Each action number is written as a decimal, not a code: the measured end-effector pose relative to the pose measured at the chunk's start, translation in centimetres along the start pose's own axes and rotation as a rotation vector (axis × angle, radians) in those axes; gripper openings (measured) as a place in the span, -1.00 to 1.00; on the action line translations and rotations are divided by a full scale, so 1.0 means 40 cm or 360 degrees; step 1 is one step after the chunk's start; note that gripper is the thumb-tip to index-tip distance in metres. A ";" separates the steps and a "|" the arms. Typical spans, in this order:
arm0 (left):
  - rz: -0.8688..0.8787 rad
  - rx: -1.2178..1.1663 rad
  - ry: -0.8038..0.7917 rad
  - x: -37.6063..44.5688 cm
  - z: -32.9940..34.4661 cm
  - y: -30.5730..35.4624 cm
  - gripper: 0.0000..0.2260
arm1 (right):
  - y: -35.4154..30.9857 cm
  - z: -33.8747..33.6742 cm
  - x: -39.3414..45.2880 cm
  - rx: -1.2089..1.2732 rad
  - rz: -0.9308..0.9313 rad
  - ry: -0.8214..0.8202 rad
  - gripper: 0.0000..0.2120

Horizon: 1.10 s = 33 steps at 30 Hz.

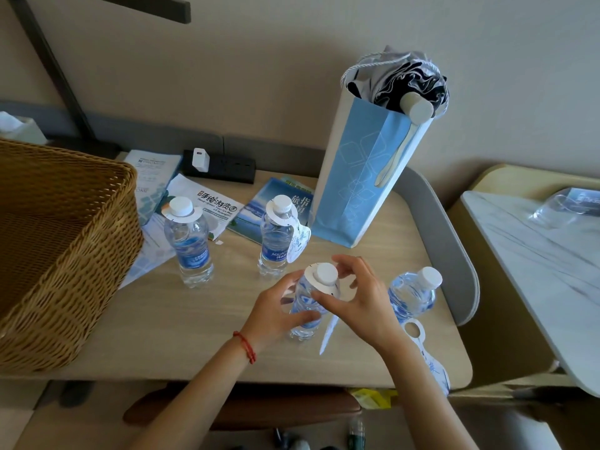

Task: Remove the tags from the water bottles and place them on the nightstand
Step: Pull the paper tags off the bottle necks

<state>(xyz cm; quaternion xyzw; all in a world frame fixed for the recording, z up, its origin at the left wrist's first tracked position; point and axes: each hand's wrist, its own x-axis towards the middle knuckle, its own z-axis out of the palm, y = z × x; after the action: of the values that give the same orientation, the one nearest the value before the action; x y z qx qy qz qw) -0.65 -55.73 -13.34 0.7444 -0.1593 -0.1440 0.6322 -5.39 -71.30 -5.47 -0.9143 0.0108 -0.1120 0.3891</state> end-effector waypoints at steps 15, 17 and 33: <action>-0.0015 0.0029 0.0006 -0.001 -0.001 0.010 -0.41 | -0.007 -0.007 -0.001 0.0345 0.0082 0.0033 -0.55; -0.0011 0.0022 0.0006 -0.002 -0.002 0.011 -0.42 | -0.008 -0.005 0.000 0.0390 0.0101 0.0068 -0.56; -0.0019 0.0026 -0.0002 -0.007 -0.001 0.018 -0.43 | 0.109 -0.027 -0.049 0.0535 0.0375 0.0246 -0.57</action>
<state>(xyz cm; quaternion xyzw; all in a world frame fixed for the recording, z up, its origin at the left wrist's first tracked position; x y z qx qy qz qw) -0.93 -55.68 -12.60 0.7505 -0.1565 -0.1471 0.6250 -7.22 -74.89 -8.26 -0.8177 0.1286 -0.1358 0.5444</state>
